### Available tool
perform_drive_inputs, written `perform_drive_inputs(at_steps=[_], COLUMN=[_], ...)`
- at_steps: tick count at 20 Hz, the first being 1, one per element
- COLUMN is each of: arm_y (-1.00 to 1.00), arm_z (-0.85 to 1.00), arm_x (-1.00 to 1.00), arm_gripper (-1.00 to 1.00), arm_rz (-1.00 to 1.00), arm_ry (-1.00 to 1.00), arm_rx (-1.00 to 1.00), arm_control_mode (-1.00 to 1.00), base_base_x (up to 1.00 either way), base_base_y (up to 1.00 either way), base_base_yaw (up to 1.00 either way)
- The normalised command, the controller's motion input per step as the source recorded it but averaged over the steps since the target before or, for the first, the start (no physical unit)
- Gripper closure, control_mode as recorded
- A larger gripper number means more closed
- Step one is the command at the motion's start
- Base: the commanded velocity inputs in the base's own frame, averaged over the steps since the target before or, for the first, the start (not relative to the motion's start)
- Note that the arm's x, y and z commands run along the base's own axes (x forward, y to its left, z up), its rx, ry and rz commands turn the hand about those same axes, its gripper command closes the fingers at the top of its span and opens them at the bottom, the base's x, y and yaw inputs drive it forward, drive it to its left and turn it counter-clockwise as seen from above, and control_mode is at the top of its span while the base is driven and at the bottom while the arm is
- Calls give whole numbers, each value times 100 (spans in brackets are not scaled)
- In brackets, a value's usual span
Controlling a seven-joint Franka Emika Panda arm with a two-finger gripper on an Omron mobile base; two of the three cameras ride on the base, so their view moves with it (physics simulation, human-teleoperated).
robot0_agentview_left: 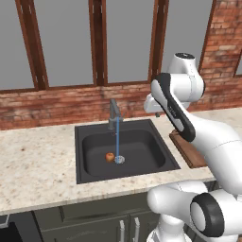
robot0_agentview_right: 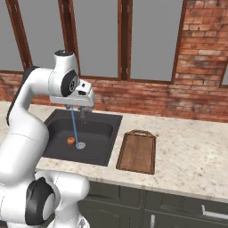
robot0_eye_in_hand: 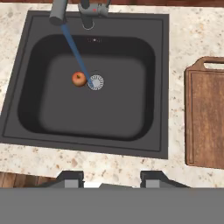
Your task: Pick the apple from the sink and place it on the cutting board to airdry. Then turn off the sink faucet.
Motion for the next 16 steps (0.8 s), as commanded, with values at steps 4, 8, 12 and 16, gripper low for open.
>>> perform_drive_inputs(at_steps=[4, 8, 12, 16], arm_y=[2, 4, 13, 20], arm_z=[0, 0, 0, 0], arm_x=[-10, -9, 0, 0], arm_gripper=[-100, -100, -100, -100], arm_rz=[0, 0, 0, 0], arm_ry=[0, -1, 0, 0], arm_rx=[0, 0, 0, 0], arm_control_mode=[-100, -100, -100, -100], base_base_x=[0, 0, 0, 0], base_base_y=[0, 0, 0, 0], base_base_yaw=[0, 0, 0, 0])
